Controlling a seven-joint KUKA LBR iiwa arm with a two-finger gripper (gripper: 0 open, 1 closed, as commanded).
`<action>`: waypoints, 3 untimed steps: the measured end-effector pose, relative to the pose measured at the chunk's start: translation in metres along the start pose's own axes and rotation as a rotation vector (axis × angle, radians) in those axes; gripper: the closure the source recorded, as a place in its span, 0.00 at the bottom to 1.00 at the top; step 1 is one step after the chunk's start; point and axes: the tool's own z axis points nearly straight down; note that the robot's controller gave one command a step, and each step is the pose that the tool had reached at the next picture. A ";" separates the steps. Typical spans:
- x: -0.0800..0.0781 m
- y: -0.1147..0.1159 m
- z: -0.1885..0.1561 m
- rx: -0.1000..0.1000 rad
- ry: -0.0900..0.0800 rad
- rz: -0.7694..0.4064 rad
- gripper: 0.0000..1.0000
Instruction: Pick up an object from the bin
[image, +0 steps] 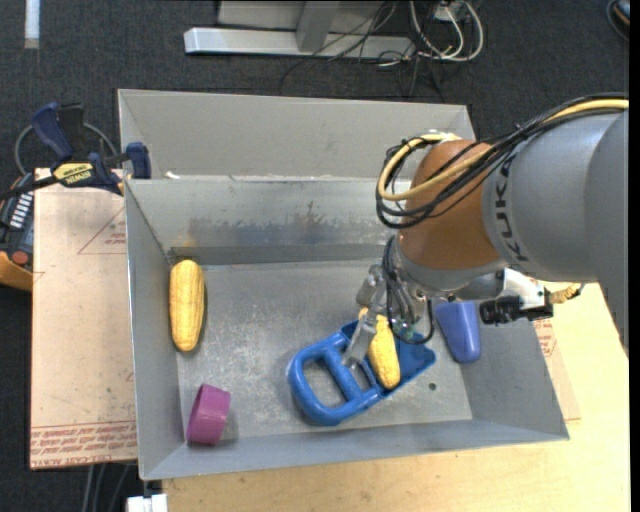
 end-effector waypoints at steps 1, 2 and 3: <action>-0.009 0.051 0.047 -0.002 0.000 -0.574 0.00; -0.005 0.054 0.081 -0.002 -0.001 -0.534 0.00; 0.014 0.060 0.081 -0.005 -0.001 -0.993 1.00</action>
Offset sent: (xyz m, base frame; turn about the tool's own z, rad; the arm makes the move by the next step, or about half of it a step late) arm 0.0279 0.0459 -0.0803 -0.5339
